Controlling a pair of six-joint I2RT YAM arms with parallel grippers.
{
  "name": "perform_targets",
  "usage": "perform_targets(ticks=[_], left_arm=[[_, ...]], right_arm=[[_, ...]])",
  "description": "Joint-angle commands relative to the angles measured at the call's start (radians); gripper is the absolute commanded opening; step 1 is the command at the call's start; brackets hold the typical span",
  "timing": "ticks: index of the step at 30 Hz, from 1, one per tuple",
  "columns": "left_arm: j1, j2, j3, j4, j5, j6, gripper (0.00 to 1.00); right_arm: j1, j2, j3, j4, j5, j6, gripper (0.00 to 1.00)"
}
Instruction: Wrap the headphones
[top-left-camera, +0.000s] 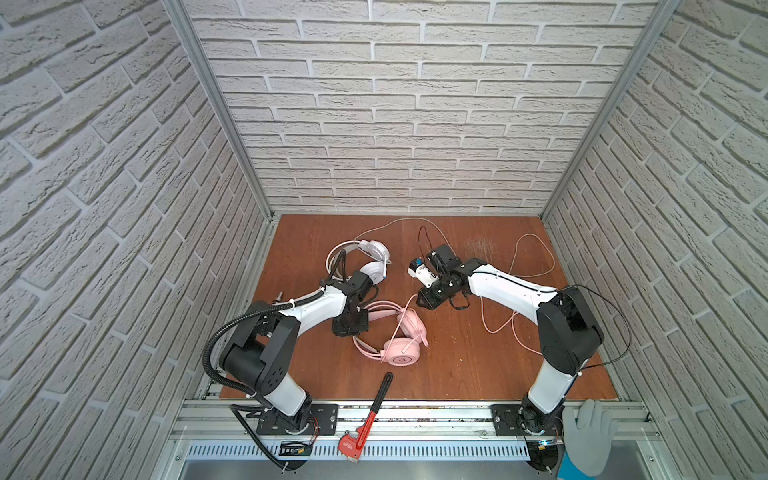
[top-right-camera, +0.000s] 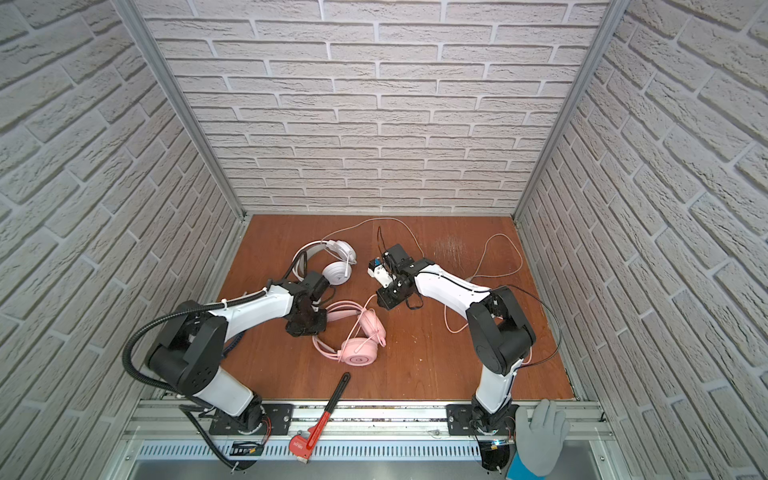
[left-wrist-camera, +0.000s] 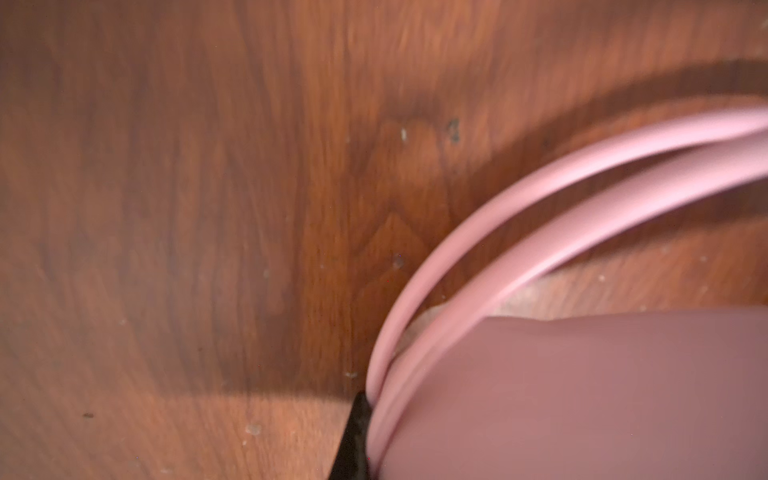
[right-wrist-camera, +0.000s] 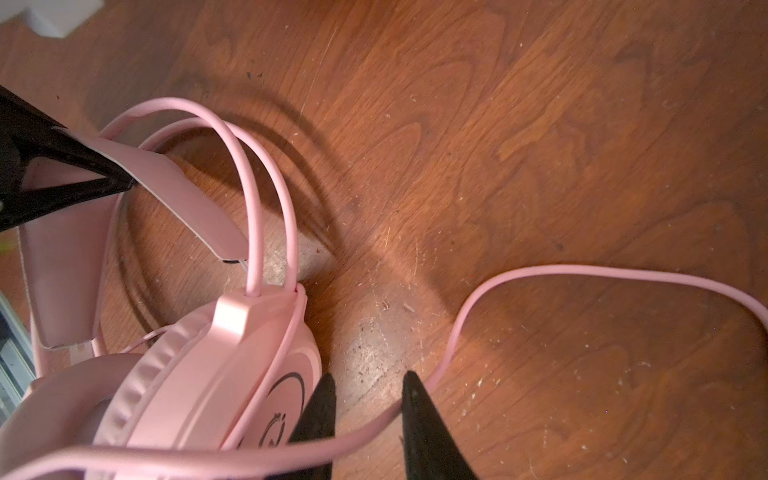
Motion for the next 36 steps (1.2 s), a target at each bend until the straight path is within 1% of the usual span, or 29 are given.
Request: perform_targets(ticks=[1,10,16,22,28,32,36], left_arm=[[0.002,-0.010,0.030,-0.029,0.013,0.018,0.00],[0.014,-0.091,0.032,-0.013,0.074,0.005,0.00],[0.025,-0.150,0.021,-0.031,0.104,0.010,0.00],[0.033,-0.192,0.009,-0.033,0.149,0.033,0.00],[0.045,-0.224,-0.005,-0.022,0.197,0.046,0.00],[0.062,-0.243,-0.009,-0.028,0.210,0.056,0.00],[0.079,-0.261,-0.007,-0.040,0.221,0.067,0.00]], right_arm=[[-0.013,-0.002,-0.001,0.009,-0.019,-0.012,0.30],[-0.026,0.003,0.007,0.038,-0.046,-0.008,0.32],[-0.031,0.020,0.021,0.065,-0.071,-0.006,0.32],[-0.033,0.053,0.032,0.101,-0.097,-0.018,0.38],[-0.033,0.097,0.060,0.119,-0.111,-0.031,0.40],[-0.037,0.104,0.070,0.112,-0.098,-0.022,0.41],[-0.065,0.080,0.065,0.078,-0.054,-0.007,0.42]])
